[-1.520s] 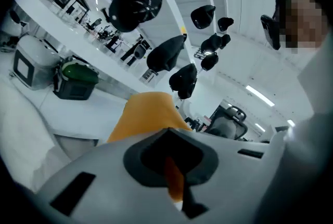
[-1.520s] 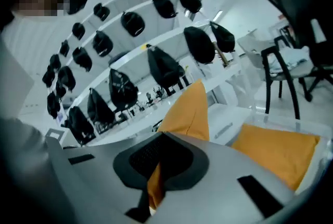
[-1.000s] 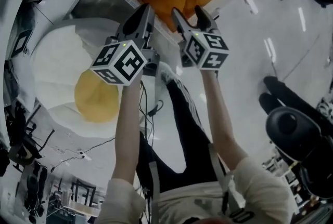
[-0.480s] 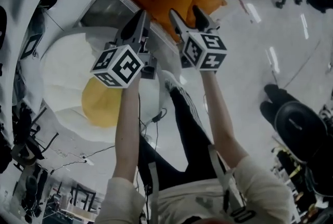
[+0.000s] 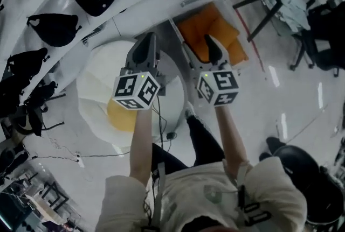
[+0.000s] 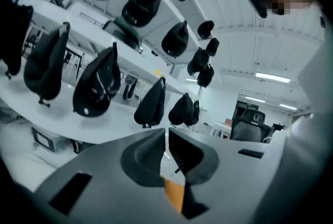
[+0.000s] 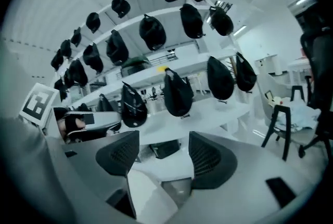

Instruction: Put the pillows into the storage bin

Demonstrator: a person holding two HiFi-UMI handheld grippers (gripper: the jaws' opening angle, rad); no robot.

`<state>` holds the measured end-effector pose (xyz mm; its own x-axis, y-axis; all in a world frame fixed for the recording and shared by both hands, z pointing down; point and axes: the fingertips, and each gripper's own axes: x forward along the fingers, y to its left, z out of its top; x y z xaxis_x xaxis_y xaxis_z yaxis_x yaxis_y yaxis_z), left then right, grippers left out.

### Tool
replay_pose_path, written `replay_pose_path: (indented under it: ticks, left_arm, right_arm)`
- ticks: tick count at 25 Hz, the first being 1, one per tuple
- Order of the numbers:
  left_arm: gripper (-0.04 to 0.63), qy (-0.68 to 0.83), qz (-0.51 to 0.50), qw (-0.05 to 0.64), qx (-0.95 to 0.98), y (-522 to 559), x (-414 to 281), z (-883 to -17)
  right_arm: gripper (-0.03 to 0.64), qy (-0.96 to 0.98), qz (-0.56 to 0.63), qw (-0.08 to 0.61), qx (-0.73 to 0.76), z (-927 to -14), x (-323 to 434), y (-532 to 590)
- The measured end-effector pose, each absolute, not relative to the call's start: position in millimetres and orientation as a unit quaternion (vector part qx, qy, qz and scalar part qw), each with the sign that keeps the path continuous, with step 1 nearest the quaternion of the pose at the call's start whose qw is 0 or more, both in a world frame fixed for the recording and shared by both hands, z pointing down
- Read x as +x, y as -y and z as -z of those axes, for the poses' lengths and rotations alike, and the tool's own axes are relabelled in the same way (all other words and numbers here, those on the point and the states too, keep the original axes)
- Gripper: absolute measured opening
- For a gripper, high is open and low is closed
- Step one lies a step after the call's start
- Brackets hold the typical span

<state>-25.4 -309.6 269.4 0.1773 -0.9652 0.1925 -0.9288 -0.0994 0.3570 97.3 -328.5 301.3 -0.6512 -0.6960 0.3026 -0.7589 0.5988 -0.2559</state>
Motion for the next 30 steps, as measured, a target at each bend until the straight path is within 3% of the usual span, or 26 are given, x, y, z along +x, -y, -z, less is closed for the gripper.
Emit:
replay_pose_path:
  ticks: [7, 13, 15, 17, 18, 19, 30]
  left_arm:
    - [0.006, 0.736, 0.008, 0.081, 0.672, 191.2, -57.9, -128.2]
    - [0.006, 0.801, -0.025, 0.021, 0.598, 93.4, -73.6, -97.8]
    - [0.006, 0.820, -0.018, 0.020, 0.571, 72.1, -83.4, -100.4]
    - [0.006, 0.835, -0.004, 0.028, 0.550, 54.7, -87.9, -106.4]
    - [0.006, 0.840, 0.003, 0.032, 0.542, 48.0, -88.5, -109.4]
    - [0.006, 0.843, 0.008, 0.036, 0.537, 43.3, -88.1, -112.1]
    - [0.005, 0.839, 0.001, 0.038, 0.543, 43.0, -70.8, -117.0]
  right_arm:
    - [0.290, 0.940, -0.126, 0.076, 0.307, -160.1, 44.9, 249.6]
    - [0.284, 0.970, -0.065, 0.060, 0.224, -116.7, 14.0, 185.1]
    - [0.248, 0.974, -0.050, 0.062, 0.214, -119.4, 6.5, 168.5]
    - [0.146, 0.976, -0.039, 0.065, 0.205, -124.8, 5.7, 152.2]
    - [0.055, 0.977, -0.037, 0.067, 0.201, -128.0, 6.5, 144.6]
    - [0.034, 0.978, -0.037, 0.069, 0.196, -131.7, 7.2, 137.8]
    - [0.009, 0.984, -0.027, 0.094, 0.152, -143.8, 4.3, 98.8]
